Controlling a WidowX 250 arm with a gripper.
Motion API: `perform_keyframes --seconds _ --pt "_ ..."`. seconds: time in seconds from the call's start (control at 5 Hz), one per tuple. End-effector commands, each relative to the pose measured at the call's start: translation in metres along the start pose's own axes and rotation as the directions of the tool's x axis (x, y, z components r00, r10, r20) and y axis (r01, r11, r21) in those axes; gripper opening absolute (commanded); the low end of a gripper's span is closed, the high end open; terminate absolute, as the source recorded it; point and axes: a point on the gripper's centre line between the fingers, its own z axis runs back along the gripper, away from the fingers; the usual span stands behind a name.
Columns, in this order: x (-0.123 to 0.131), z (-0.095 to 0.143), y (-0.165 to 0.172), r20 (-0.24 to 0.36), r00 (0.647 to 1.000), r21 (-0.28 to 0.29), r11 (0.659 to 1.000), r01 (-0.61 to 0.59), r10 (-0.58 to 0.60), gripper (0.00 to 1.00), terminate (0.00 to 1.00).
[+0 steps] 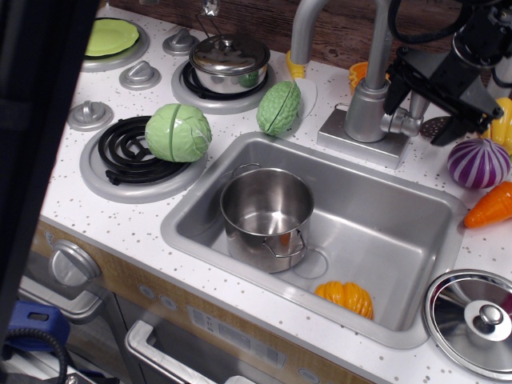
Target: Turn lever vertical to front
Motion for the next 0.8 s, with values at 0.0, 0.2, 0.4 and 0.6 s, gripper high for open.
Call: perform_keyframes --seconds 0.0,0.2,0.4,0.6 --pt "0.033 0.039 0.021 0.134 0.99 -0.016 0.999 -0.036 0.038 1.0 0.0" --pt "0.042 0.037 0.028 0.155 0.988 -0.02 1.0 -0.018 0.021 1.0 0.0" --pt "0.045 0.035 0.028 0.169 0.985 -0.016 0.999 -0.032 0.034 0.0 0.0" --pt "0.045 0.034 0.029 0.155 0.987 -0.037 0.999 -0.033 0.038 0.0 0.0"
